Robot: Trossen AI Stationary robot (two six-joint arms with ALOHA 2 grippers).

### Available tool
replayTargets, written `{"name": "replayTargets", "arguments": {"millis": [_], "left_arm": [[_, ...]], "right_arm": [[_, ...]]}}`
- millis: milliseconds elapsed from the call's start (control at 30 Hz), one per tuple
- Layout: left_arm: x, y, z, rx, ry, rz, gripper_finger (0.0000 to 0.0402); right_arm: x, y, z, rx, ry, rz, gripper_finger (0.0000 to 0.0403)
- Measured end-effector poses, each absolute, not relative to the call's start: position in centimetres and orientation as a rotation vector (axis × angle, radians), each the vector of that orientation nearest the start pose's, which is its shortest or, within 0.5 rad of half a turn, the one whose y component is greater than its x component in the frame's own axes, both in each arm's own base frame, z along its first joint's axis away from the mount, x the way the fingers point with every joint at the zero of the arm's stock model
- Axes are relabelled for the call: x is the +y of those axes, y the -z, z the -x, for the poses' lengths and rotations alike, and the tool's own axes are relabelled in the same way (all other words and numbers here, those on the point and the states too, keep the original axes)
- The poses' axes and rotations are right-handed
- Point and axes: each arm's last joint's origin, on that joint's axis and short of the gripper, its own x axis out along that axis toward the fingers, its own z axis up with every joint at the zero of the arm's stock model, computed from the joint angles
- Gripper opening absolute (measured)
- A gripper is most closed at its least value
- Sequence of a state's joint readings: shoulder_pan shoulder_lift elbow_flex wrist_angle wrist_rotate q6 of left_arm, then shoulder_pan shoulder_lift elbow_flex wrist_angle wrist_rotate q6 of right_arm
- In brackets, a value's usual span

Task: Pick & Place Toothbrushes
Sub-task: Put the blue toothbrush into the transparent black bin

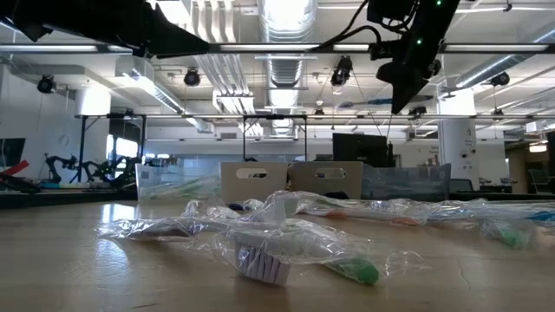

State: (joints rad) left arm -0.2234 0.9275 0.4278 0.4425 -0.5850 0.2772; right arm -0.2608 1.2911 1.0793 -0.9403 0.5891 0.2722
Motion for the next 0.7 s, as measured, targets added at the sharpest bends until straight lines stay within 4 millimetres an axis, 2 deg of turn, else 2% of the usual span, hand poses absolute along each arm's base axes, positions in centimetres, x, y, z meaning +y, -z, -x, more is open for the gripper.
{"name": "replayTargets", "arguments": {"millis": [167,367,533,700], "left_arm": [[-2.8,-24.4,-19.5,0.108,-0.35,-0.326,0.0218],[-2.8,-24.3,-19.5,0.114,-0.349,-0.316,0.0218],[-2.8,-24.1,-19.5,0.122,-0.348,-0.314,0.0218],[-2.8,-24.1,-19.5,0.126,-0.347,-0.315,0.0218]], "right_arm": [[-9.5,-28.2,-21.4,1.119,0.942,-0.062,0.002],[-11.2,-27.3,-20.3,1.175,0.957,-0.118,0.003],[-12.2,-26.6,-19.4,1.224,0.975,-0.116,0.0018],[-12.7,-25.9,-18.9,1.283,0.947,-0.07,0.0028]]}}
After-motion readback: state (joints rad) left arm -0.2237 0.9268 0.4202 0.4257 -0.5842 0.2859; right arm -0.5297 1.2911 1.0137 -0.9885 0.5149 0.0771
